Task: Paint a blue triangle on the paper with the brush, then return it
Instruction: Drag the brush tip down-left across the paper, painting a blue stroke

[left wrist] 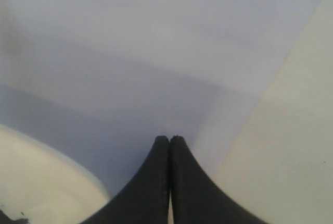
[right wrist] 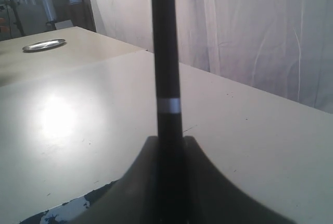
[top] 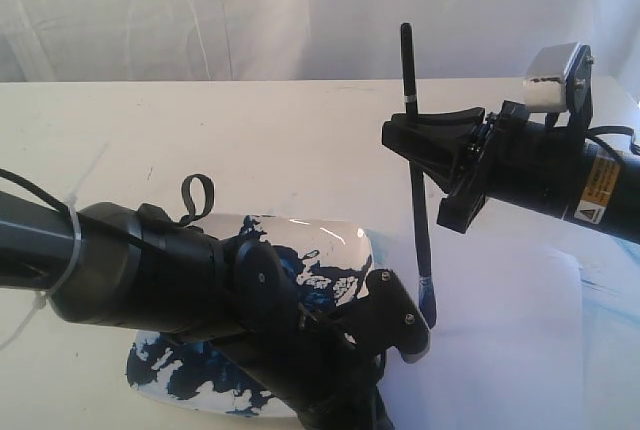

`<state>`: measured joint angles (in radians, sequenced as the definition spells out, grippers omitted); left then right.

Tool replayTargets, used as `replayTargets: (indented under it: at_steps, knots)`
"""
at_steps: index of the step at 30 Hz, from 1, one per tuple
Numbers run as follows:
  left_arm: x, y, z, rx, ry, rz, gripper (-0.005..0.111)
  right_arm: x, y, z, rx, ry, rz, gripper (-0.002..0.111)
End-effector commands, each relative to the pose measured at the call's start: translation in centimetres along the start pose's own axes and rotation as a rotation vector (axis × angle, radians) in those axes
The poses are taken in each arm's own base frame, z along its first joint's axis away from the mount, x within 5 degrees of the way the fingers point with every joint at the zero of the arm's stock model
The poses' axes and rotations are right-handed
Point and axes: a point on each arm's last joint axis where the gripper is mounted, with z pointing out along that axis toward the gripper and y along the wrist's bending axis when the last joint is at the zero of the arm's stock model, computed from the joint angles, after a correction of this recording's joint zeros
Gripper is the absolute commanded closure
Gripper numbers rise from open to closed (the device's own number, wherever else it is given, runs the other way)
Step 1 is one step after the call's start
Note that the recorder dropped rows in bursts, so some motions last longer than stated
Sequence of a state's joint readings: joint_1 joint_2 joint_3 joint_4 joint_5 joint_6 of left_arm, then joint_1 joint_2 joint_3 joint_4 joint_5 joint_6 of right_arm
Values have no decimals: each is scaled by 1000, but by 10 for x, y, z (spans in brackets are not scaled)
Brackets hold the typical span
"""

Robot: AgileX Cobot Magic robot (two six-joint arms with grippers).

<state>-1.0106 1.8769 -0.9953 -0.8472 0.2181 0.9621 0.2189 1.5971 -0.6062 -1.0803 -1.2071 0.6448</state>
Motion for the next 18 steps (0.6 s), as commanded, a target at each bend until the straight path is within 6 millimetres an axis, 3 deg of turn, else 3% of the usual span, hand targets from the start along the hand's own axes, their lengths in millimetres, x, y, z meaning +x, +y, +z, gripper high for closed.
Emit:
replayTargets:
  at_steps: [1,18]
  knots:
    - [7,-2,3,13,30,7,107,-1,0,0,-4,-15,-10,108]
    - [7,-2,3,13,30,7,107,4,-3,0,35,38,-12,108]
